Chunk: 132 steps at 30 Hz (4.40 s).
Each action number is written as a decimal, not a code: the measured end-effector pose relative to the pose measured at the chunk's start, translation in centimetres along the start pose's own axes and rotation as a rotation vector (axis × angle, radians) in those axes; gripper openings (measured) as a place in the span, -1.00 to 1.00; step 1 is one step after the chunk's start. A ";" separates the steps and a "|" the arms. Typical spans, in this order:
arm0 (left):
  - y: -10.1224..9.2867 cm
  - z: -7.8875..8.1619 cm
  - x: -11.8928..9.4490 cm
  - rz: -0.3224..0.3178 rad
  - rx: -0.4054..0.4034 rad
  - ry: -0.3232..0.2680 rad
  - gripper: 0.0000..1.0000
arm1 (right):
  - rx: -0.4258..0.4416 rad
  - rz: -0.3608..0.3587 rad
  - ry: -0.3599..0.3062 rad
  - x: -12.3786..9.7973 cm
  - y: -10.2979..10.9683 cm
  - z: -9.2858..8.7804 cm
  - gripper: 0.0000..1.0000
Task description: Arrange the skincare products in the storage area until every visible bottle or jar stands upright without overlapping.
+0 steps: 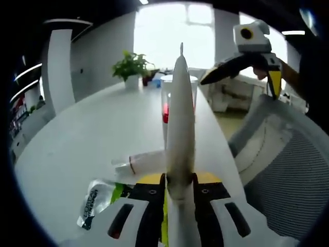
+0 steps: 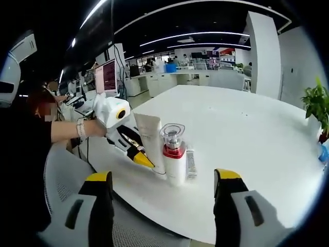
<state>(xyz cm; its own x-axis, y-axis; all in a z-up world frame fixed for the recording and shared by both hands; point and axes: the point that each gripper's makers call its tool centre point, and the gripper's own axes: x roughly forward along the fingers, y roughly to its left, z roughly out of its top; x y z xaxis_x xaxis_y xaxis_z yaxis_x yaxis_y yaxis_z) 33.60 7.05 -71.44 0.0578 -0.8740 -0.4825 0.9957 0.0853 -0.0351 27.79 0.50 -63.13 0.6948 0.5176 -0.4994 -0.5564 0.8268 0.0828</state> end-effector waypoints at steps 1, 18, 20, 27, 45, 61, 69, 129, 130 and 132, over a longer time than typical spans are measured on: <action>0.2 0.0 -0.1 0.006 -0.008 -0.002 -0.60 | -0.001 0.001 0.002 0.0 0.0 0.0 0.63; 0.4 0.6 -4.3 0.122 -0.094 0.000 -0.11 | -0.034 0.026 0.026 0.9 1.0 0.2 0.63; 0.2 0.7 -4.6 0.132 -0.095 0.002 -0.02 | -0.042 0.028 0.028 1.0 1.2 0.2 0.64; 0.4 1.1 -6.9 0.226 -0.130 -0.007 0.18 | -0.061 0.036 0.028 1.3 1.8 0.5 0.64; -0.6 1.9 -11.8 0.350 -0.185 0.000 0.73 | -0.100 0.026 0.022 1.3 2.6 1.1 0.69; -2.3 1.7 -15.4 0.409 -0.210 -0.043 0.94 | -0.153 -0.015 0.026 1.4 3.5 0.9 0.72; -2.5 0.4 -17.5 0.474 -0.223 -0.015 0.94 | -0.150 -0.024 0.031 1.2 3.5 0.6 0.75; 4.4 -10.8 -18.5 0.519 -0.392 0.262 0.94 | -0.101 -0.097 0.113 4.1 -0.4 -1.1 0.99; 4.5 -11.1 -18.6 0.520 -0.395 0.276 0.94 | -0.099 -0.096 0.115 4.1 -0.4 -1.2 0.99; 4.8 -11.4 -18.6 0.519 -0.398 0.289 0.94 | -0.093 -0.099 0.120 4.1 -0.5 -1.3 0.99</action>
<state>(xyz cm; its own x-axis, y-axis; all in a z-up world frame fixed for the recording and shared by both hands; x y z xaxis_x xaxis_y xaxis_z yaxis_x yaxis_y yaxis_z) 36.53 29.16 -72.66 0.4411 -0.5162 -0.7341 0.7400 0.6721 -0.0279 30.34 1.96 -66.34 0.6918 0.4000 -0.6012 -0.5317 0.8455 -0.0493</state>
